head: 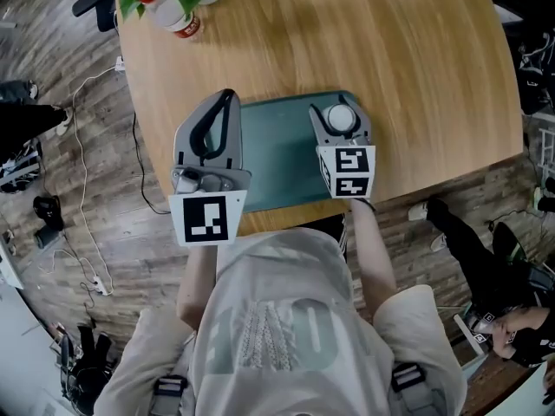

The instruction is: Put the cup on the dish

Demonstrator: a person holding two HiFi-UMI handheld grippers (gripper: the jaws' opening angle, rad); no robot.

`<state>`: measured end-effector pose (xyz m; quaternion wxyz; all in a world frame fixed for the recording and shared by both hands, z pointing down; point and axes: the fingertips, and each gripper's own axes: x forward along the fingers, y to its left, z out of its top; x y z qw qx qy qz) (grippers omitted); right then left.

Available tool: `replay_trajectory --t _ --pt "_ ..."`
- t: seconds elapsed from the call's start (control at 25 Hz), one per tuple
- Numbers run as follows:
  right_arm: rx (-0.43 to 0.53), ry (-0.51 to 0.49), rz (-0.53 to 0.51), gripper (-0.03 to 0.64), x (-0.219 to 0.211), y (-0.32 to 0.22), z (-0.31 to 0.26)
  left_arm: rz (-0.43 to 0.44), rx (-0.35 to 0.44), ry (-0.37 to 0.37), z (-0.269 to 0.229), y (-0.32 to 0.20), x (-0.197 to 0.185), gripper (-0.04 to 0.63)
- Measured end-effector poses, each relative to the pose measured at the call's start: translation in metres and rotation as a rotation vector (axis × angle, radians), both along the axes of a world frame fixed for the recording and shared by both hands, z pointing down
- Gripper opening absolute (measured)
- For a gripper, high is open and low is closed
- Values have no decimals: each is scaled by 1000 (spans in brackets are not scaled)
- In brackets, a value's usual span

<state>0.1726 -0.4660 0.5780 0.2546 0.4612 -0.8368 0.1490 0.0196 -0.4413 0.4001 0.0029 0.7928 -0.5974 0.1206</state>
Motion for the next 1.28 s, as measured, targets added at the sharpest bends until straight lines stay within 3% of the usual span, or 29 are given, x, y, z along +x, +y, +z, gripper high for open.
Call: replay_trajectory --t 0.16,0.4,0.8,1.04,1.28 --pt "-20 43 -8 253 -7 2 10 7 -3 1 2 -2 -1 11" --pt "-33 27 29 253 -4 5 10 2 -15 0 3 2 -2 11" --pt "-51 33 59 264 -4 -3 13 -18 33 -8 -7 6 -16 11" --pt "59 34 43 270 -5 -3 -41 -27 71 -1 -23 17 -21 11" --pt "329 -67 60 267 -8 0 -160 -12 149 47 -48 25 -17 11"
